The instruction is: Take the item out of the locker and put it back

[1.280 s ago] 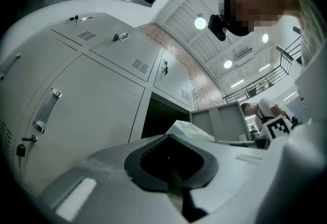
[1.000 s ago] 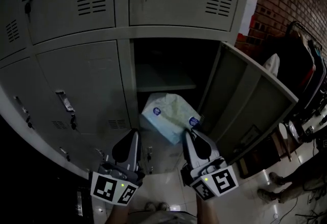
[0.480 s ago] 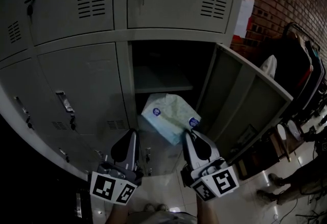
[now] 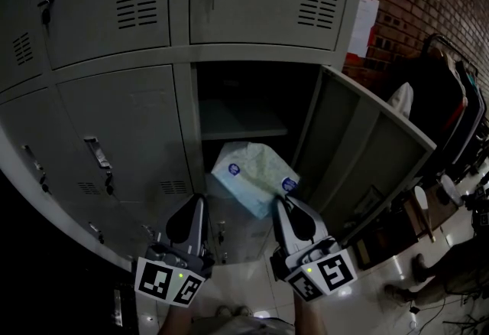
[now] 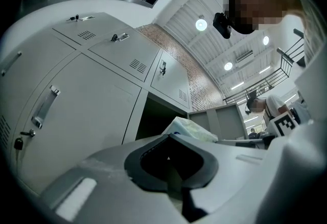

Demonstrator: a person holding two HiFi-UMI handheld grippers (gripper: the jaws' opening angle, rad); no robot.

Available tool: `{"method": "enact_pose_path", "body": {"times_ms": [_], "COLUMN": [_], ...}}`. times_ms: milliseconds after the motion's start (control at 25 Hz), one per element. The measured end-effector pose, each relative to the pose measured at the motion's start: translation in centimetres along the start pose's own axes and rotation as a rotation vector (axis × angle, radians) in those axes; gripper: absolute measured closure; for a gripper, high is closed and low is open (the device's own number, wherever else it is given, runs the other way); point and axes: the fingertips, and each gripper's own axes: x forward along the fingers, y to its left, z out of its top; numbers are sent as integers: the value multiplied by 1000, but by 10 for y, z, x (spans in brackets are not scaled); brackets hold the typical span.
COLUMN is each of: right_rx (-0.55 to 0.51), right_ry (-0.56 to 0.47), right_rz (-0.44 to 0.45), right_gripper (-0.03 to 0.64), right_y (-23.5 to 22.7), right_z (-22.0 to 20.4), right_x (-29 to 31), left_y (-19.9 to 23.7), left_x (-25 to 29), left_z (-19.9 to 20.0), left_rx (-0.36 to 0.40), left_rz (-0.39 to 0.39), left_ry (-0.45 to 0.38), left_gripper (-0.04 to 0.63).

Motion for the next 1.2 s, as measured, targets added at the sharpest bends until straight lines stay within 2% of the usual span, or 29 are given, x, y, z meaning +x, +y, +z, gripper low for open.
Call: {"method": "enact_pose_path", "body": {"times_ms": [760,1200], "right_rx": [10,18], "right_ry": [31,12], "right_rz": [2,3], "right_gripper": [604,604], "right_y": [0,0], "right_z": [-10,-5], "right_x": [-1,1], "left_y": [3,7], "left_x": [-3,-3], "left_z": [1,1], "left_rx": [-12,-13], "left_rz": [5,6], "left_ry": [-7,-6], "left_gripper": [591,592]}}
